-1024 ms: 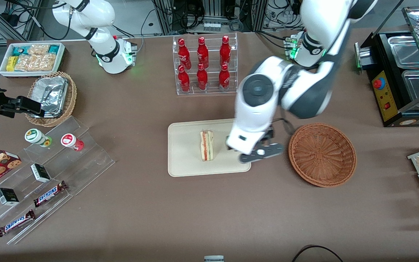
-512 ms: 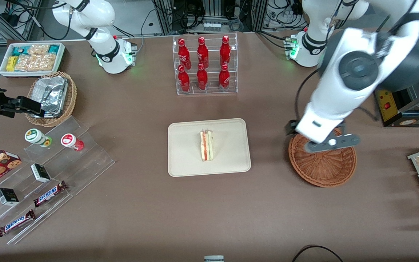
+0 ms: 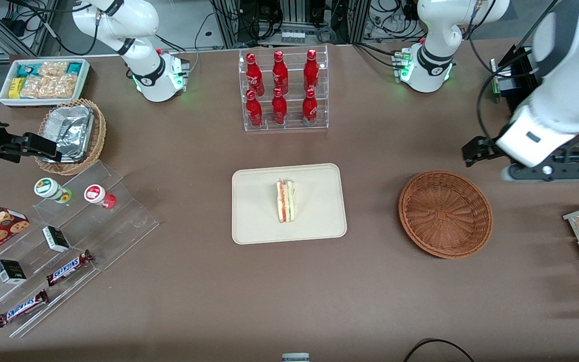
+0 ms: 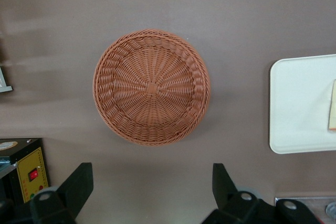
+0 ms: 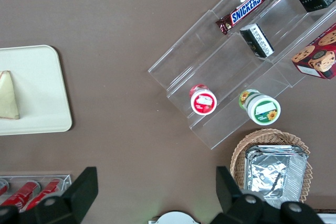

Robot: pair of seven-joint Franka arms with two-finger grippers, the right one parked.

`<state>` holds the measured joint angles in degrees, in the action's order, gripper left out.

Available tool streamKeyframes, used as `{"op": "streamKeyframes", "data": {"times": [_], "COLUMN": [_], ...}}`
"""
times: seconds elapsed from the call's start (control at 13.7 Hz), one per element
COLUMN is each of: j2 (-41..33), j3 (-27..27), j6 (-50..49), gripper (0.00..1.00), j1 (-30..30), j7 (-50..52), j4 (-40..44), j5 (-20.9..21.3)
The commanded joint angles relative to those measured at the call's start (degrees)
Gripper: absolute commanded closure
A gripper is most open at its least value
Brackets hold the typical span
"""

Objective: Place sandwich from basket to tray

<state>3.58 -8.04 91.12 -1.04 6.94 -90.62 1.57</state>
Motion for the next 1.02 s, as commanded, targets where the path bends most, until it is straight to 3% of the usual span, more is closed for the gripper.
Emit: {"op": "streamKeyframes", "data": {"times": [0.0, 0.44, 0.66, 0.95], "j2": [-1.7, -1.6, -2.3, -4.0], "j3": [-0.7, -0.1, 7.1, 7.4], "j6": [-2.2, -4.0, -3.0, -3.0], "gripper": [0.00, 0.00, 0.00, 0.00], "j1": [4.4, 4.4, -1.3, -2.7], "j7": [-4.7, -9.0, -8.8, -8.3], "j4": [0.2, 3.1, 3.1, 1.4], "j5": [-3.6, 0.1, 0.3, 0.1]}}
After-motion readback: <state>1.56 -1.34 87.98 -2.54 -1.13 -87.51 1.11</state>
